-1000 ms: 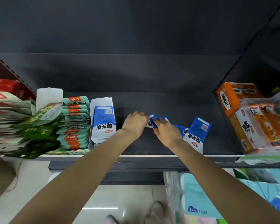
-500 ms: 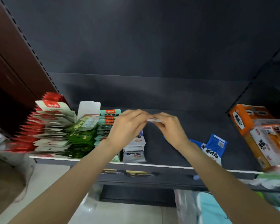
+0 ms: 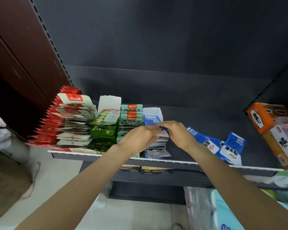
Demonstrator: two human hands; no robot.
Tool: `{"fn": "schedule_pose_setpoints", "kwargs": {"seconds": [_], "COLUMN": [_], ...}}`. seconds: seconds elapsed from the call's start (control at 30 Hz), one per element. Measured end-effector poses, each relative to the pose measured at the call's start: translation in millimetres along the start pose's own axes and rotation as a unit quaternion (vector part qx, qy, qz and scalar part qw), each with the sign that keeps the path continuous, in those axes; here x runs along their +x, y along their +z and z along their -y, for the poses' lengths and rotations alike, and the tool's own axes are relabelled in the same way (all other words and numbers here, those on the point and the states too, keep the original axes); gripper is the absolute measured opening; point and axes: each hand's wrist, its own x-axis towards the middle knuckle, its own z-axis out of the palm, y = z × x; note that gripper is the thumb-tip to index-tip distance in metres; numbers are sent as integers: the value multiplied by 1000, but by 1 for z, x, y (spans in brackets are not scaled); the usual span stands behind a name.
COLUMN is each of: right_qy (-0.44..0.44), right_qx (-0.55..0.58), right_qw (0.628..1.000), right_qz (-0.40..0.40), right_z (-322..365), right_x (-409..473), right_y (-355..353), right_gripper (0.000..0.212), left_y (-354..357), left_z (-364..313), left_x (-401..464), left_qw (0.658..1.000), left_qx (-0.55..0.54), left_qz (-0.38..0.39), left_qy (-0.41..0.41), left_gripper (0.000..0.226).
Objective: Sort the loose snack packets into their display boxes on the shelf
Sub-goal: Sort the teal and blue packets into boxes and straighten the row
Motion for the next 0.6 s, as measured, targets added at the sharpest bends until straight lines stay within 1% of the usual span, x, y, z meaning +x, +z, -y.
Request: {"fn": "schedule_pose_setpoints", "kwargs": {"seconds": [0.07,0.1,0.17,0.27,0.37,0.43,0.47,0.53,0.6], "right_qy": [28,42,66,122,205,263,292,344,364], "right_qx": [9,13,18,17,4,-9,-14,-20,-37], "right_qw": [999,999,997,991,977,964,956,938,929], "right_qz": [-16,-25,-39,-53,-51,-33,-13,32,55], "right_z": [-5,-9,-21,-48,-84,-110,-122,-141,-153], "right_x": [-6,-10,-17,-27,-38,-47,-53,-61,-65], "right_y": [-1,-2,-5,-10,-12,-12,-11,-8,-7], "right_gripper": [48,46,42,39,39,42,48,64,72], "left_y": [3,5,9,17,29,43,51,68,87], "left_z": [-4,-7,-13,-29,-55,-72,-78,-88,-93], "left_x": [6,9,17,36,64,85,96,116,130], "left_qw": [996,993,993,994,997,997,996,990,980], "left_qx": [61,84,100,92,64,69,77,82,66], "left_qz": [64,73,39,-25,-36,-5,23,95,164], "left_qy": [-26,-35,-44,-43,-22,-24,-35,-64,-90], "left_gripper": [47,50,49,41,33,32,33,39,50]}}
